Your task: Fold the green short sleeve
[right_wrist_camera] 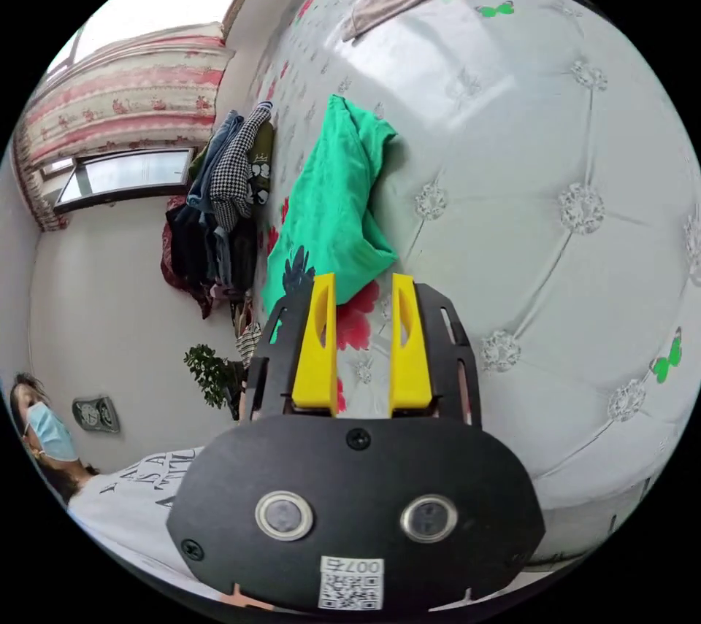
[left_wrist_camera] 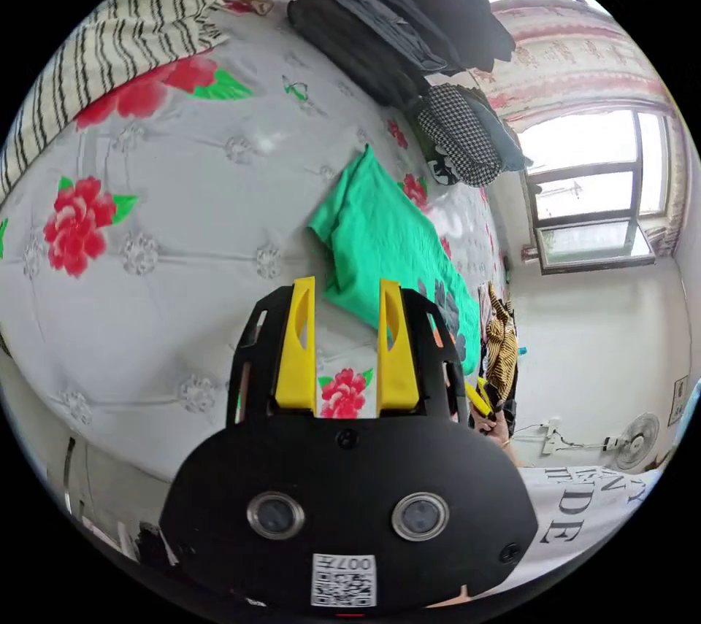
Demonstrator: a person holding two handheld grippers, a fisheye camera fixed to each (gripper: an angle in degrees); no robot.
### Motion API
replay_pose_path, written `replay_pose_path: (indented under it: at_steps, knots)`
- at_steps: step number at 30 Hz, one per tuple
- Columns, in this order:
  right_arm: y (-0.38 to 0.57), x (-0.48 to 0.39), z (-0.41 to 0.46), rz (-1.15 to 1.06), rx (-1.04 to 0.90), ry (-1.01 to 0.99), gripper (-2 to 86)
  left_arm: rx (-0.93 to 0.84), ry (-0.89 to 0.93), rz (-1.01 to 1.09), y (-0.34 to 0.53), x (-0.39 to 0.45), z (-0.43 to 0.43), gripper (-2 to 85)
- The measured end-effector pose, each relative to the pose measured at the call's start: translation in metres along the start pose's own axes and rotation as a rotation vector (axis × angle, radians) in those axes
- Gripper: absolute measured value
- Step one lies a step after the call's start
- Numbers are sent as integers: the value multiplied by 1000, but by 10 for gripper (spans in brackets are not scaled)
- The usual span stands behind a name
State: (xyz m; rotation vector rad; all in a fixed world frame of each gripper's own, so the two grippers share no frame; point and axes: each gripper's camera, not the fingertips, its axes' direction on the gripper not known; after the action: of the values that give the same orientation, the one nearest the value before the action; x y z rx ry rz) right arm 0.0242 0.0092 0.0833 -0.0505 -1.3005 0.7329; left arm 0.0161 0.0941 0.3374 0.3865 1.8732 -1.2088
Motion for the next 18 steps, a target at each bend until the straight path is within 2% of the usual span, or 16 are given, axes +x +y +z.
replay_pose_path:
  at_steps: [4,10,12,13,17,18]
  knots:
    - [-17,7,22,57,30,-73,86,-27,73,-46,16,-17,4,116]
    - [-63,-29,48,119,30,61,41,-57,144,-115,10,-37,15,118]
    - [-74,-68,53,-16,44,102,23,-72,150,-134,10,-44,17,120]
    - [-78,-105,59,-166,33,107,12,-64,153,-135,10,-47,15,118]
    - [-63,-246,117,-652,-126,77,1,-46,192,-146,13,-60,7,119]
    - [-55,-266,129,-716,-156,75,1,-44,199,-143,13,-62,6,120]
